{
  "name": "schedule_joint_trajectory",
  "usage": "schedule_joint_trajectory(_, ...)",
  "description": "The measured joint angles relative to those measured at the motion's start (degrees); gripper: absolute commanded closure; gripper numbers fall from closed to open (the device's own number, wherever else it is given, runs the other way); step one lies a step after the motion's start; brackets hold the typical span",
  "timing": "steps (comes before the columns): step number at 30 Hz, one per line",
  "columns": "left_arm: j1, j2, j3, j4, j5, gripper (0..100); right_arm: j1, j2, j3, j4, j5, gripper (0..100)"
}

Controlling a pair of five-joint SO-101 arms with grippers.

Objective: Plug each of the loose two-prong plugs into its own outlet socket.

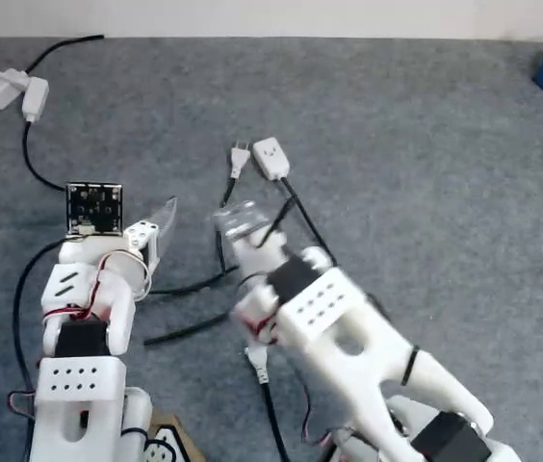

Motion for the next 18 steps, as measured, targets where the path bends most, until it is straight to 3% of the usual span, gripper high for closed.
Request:
schedule_joint_trajectory(3,-0.88,0.00,0.00,0.00,0.00,71,-4.92,0.00,0.00,0.18,-1.58,82.0)
schedule_joint_trajectory(6,-0.79,0.00,0.00,0.00,0.62,71,-5.36,0.26,0.00,0.18,-6.59,77.2)
schedule_joint_trajectory(10,-0.79,0.00,-0.62,0.00,1.76,71,-3.78,0.26,0.00,0.18,-12.04,76.9)
schedule_joint_trajectory(18,-0.79,0.00,-0.79,0.00,1.76,71,-5.80,0.26,7.30,-5.19,-13.19,76.8)
